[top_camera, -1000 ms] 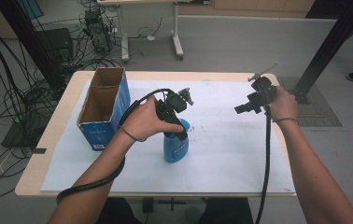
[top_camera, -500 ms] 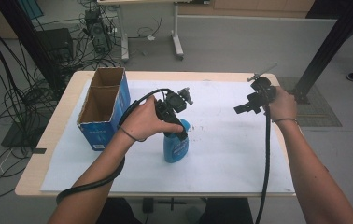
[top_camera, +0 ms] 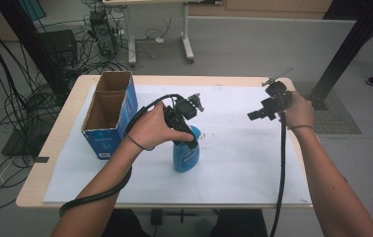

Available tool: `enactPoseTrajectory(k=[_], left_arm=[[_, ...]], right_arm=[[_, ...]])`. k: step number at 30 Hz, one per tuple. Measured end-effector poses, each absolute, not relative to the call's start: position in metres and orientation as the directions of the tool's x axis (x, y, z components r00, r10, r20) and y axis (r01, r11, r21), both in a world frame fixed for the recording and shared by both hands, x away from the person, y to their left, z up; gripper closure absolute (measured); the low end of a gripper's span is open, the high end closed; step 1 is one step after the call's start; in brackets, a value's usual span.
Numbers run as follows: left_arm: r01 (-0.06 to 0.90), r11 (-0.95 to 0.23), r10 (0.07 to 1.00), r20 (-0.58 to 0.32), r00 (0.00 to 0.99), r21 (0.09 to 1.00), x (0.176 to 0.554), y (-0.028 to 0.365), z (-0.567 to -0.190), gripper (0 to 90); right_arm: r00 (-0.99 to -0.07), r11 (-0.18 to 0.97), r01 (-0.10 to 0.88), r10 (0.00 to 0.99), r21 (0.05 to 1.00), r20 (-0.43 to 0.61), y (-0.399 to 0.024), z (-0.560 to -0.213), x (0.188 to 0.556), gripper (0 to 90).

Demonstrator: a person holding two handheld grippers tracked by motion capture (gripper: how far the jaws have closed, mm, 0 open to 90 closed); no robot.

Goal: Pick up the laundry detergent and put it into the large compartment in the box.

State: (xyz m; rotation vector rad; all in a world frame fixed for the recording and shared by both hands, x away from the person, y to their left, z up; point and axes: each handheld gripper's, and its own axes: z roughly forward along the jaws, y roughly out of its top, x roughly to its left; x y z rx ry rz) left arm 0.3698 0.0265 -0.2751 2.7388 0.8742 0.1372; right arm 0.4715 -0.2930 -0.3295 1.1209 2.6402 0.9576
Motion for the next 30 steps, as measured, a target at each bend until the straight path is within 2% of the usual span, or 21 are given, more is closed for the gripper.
enactPoseTrajectory(k=[8,10,20,26,30], left_arm=[[0.55,-0.789,0.575,0.014,0.818,0.274,0.3688,0.0257,-0.2766,11.2],[0.548,-0.791,0.572,0.009,0.82,0.272,0.3683,0.0255,-0.2768,15.6],[0.549,-0.797,0.569,0.008,0.822,0.251,0.3683,0.025,-0.2784,24.5],[0.548,-0.8,0.565,0.001,0.825,0.244,0.3679,0.0244,-0.2787,34.7],[0.545,-0.803,0.561,0.0,0.828,0.24,0.3672,0.0238,-0.2782,36.6]], right_arm=[[-0.716,0.523,0.611,0.685,0.594,0.135,-0.2935,-0.3297,0.4712,3.6],[-0.715,0.521,0.612,0.686,0.595,0.134,-0.2939,-0.3294,0.4709,3.6],[-0.713,0.516,0.612,0.688,0.6,0.136,-0.2948,-0.3289,0.4696,3.7],[-0.713,0.514,0.612,0.687,0.601,0.139,-0.2948,-0.3286,0.4689,3.7],[-0.714,0.517,0.611,0.687,0.6,0.135,-0.2947,-0.3281,0.4688,3.7]])
